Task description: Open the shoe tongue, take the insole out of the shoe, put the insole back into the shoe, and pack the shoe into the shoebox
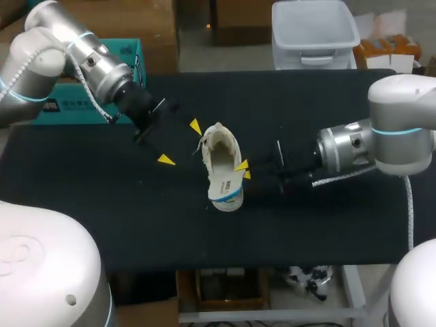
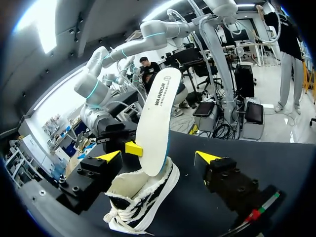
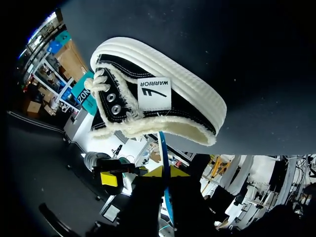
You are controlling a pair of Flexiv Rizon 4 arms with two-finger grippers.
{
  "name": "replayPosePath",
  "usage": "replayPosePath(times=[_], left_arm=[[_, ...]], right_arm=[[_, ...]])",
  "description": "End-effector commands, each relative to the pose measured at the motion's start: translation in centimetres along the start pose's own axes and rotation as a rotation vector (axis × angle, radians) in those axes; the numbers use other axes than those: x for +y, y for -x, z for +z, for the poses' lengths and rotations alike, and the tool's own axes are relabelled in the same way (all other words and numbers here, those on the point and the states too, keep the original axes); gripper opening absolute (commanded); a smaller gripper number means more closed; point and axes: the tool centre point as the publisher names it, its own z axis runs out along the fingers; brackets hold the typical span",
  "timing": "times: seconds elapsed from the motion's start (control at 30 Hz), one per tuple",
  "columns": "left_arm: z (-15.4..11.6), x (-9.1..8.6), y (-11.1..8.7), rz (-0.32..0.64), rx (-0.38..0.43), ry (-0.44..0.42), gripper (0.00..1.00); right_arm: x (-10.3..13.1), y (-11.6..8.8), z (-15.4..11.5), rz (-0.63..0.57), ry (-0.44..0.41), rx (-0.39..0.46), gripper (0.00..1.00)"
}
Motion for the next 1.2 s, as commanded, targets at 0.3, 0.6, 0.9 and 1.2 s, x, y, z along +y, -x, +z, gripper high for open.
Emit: replayPosePath(times=[0.3, 0.6, 0.9, 1.2], left_arm=[[0.6, -0.6, -0.4, -0.001, -0.271, 0.084, 1.00], [1.5, -0.5, -0.7, 0.002, -0.286, 0.079, 1.00], [3.3, 1.4, -1.1, -0.007, -0.368, 0.068, 1.00], [5.2, 2.2, 0.0, -0.015, -0.352, 0.009, 0.90]], right_arm=[[-0.5, 0.6, 0.3, 0.005, 0.034, 0.073, 0.00], [0.2, 0.2, 0.4, 0.015, 0.011, 0.087, 0.00], [1.0, 0.4, 0.1, 0.063, -0.028, 0.127, 0.00], [1.6, 0.5, 1.1, 0.047, -0.033, 0.151, 0.00]])
